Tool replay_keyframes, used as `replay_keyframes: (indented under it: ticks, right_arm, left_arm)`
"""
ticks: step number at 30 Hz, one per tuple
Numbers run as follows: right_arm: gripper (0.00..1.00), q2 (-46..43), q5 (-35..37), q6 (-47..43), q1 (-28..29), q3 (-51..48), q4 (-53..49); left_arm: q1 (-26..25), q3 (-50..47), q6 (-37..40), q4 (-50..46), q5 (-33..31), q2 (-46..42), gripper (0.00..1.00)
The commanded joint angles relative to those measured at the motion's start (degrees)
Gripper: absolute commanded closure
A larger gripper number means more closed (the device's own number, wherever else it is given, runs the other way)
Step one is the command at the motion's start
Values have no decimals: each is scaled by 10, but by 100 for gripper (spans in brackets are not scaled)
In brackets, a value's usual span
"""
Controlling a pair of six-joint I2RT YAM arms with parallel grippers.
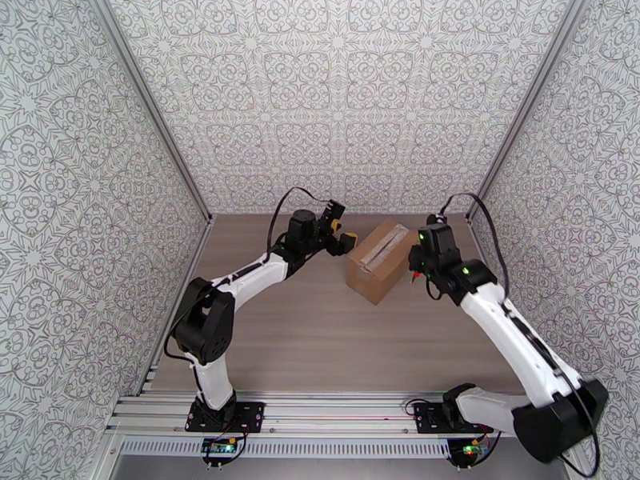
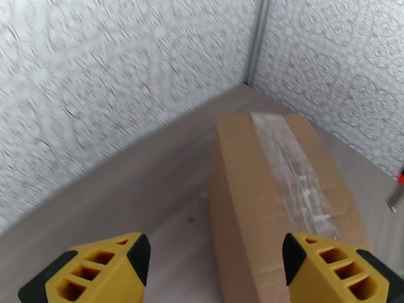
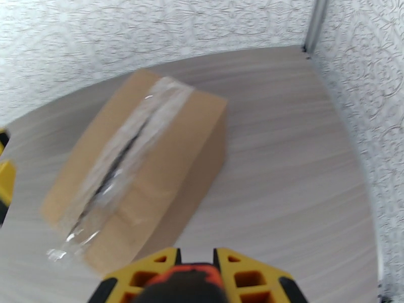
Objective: Unpack the express box
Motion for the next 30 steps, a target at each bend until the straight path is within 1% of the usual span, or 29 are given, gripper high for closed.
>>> replay_keyframes:
  ticks: [1,5,10,14,18,23,27,30]
  right_arm:
    - [100,61,53,-55,-9,53,-5]
    - [100,118,53,-85,-21,83,8]
    - [100,183,30,-102,-34,108,47]
    - [100,212,5,-112,-34,119,91]
    - [100,243,-17,-128,-34,145,108]
    - [100,261,-77,-145,-32,153,160]
    - [100,284,-161,-164,-30,175,186]
    - [100,298,-208,-185,-20,189,198]
  left_arm:
    - [-3,-8,-48,10,75,8,24]
    - [-10,-16,-59,16,90,9,24]
    - [-21,-38,-81,42,112,7,23]
    - [-35,-51,-81,45,113,5,23]
    - [-51,-54,-75,39,118,3,23]
    - [-72,-66,-75,38,137,-7,23]
    - [-87,-93,-77,38,142,-29,23]
    - [-101,-107,-76,34,142,-45,22]
